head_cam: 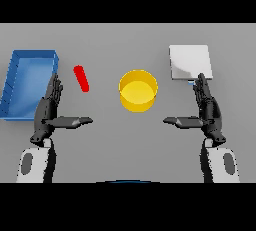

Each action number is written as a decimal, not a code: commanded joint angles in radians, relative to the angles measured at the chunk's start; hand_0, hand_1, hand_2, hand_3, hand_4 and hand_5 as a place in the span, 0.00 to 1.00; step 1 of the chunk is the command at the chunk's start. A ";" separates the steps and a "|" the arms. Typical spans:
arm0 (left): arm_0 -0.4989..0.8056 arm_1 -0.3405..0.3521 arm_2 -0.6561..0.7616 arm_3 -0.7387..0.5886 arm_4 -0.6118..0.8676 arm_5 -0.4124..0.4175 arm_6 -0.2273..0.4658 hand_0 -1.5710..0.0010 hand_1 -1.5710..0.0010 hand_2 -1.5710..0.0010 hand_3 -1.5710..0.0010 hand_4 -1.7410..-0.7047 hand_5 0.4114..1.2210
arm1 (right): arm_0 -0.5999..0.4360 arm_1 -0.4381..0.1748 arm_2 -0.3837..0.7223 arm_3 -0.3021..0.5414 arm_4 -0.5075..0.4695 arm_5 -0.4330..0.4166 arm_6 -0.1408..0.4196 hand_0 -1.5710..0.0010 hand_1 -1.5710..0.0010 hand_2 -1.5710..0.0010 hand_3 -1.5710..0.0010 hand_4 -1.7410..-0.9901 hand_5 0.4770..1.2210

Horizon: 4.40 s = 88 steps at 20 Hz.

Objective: Pick up the red beaker and tilt it to pour out 1 green nut into yellow bowl. Pick up the yellow bowl and place it on the metallic measuring scale.

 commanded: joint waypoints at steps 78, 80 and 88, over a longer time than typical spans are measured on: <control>-0.645 0.145 -0.102 0.576 -0.237 0.017 -0.078 0.00 0.00 0.00 0.00 0.01 0.88 | 0.082 -0.096 0.095 -0.127 0.211 -0.019 -0.118 1.00 1.00 1.00 1.00 0.72 0.24; -0.659 0.181 -0.169 0.552 -0.307 0.002 -0.049 0.00 0.00 0.00 0.00 0.00 0.88 | 0.076 -0.104 0.097 -0.136 0.214 -0.015 -0.101 1.00 1.00 1.00 1.00 0.73 0.24; -0.810 0.259 -0.433 0.569 -0.584 -0.082 0.086 0.00 0.00 0.00 0.00 0.00 0.94 | 0.089 -0.084 0.108 -0.134 0.204 -0.005 -0.087 1.00 1.00 1.00 1.00 0.74 0.26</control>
